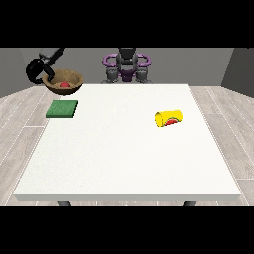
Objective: Pick the cup and pour the ball into the bowl, then pick the bowl and place it on the pad
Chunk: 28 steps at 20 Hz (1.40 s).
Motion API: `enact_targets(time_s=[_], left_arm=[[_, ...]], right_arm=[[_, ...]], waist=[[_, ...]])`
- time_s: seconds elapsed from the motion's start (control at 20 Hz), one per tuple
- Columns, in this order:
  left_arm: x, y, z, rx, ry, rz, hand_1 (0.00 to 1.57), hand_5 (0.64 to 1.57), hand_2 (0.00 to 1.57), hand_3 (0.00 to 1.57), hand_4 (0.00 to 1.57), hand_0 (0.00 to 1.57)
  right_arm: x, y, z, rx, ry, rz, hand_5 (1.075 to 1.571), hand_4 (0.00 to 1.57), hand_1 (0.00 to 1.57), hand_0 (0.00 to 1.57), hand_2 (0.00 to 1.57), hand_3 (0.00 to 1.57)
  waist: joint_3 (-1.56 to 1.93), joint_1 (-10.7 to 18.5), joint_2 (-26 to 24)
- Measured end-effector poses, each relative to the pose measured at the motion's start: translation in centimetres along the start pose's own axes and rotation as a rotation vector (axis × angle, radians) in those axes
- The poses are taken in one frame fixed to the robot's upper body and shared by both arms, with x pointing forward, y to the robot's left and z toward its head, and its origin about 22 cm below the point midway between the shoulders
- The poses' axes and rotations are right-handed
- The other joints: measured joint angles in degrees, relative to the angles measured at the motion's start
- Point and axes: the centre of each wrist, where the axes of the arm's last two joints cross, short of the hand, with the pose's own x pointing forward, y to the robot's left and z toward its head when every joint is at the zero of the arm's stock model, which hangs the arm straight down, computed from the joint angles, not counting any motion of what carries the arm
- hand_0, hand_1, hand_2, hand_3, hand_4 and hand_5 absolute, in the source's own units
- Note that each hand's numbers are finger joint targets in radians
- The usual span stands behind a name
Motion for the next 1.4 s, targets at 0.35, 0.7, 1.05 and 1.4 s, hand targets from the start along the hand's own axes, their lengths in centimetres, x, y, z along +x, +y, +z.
enact_targets(time_s=[0.35,0.7,1.05,1.4], left_arm=[[0.3,1.3,0.4,0.011,-0.05,-0.001,0.0,1.553,0.0,0.0,1.22,0.0],[1.3,1.9,0.2,0.016,-0.112,-0.003,0.0,1.555,0.0,0.0,1.21,0.0],[1.6,2.1,0.3,0.018,-0.136,-0.017,0.0,1.561,0.0,0.0,1.19,0.0],[2.3,2.8,0.5,0.015,-0.145,-0.012,0.0,1.562,0.0,0.0,1.19,0.0]], right_arm=[[0.9,-2.6,-0.3,-0.013,-0.033,-0.028,1.568,1.07,1.57,1.57,1.57,0.49],[-0.8,0.1,-0.7,-0.006,-0.041,-0.127,1.571,1.03,1.57,1.57,1.57,0.53],[-1.3,-0.2,-1.1,-0.008,-0.031,-0.22,1.571,0.71,1.57,1.57,1.57,0.88],[-1.3,-2.5,-1.2,-0.126,-0.009,-0.23,1.553,0.0,1.54,1.54,1.44,0.88]], waist=[[0.03,0.0,3.5],[0.05,0.8,7.2],[0.07,0.9,8.5],[0.05,1.2,9.0]])
